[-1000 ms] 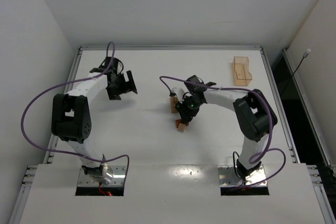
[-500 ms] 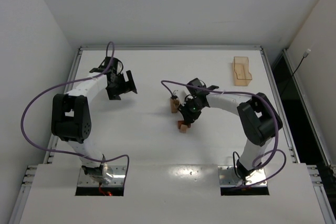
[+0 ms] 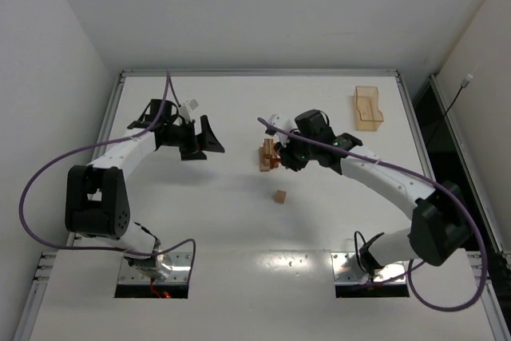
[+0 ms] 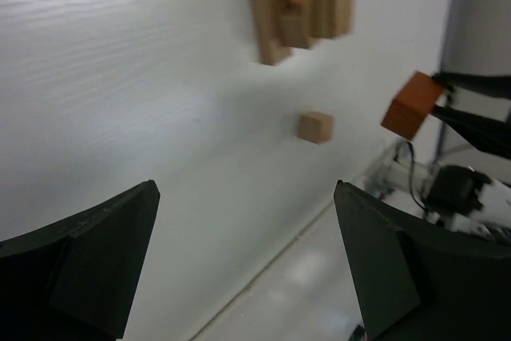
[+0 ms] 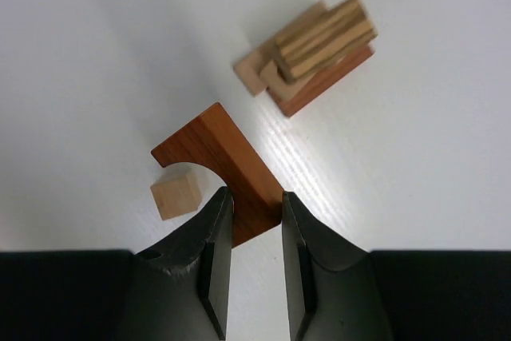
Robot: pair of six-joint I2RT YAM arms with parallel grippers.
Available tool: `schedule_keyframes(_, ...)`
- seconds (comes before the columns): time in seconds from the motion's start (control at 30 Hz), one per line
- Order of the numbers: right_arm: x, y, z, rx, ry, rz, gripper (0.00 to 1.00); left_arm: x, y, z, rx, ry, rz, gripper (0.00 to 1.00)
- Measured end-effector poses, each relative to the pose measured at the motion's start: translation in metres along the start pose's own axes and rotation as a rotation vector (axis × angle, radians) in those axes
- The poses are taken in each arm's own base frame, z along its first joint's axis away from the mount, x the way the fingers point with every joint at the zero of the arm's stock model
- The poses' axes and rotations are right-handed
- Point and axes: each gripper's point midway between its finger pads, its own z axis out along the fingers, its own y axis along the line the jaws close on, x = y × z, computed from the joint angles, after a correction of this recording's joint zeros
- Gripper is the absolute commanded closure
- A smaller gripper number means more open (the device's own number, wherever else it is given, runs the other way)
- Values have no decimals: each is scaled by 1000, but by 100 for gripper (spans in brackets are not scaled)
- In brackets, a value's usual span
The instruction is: Build the wood block tower
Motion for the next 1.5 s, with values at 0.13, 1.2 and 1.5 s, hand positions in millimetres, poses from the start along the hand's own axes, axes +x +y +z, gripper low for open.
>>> schedule_keyframes(0.13,-39,10,-20,41,-142,-92,100,20,-47,-6,249,75,77,10)
schedule_keyframes(1.2,-92,71,-32,66,-343,-578,100,72,-149,-29,580,254,427,32)
schedule_keyframes(1.5,-95,73,-33,75,-349,-585,100,76,-149,-29,579,266,434,38)
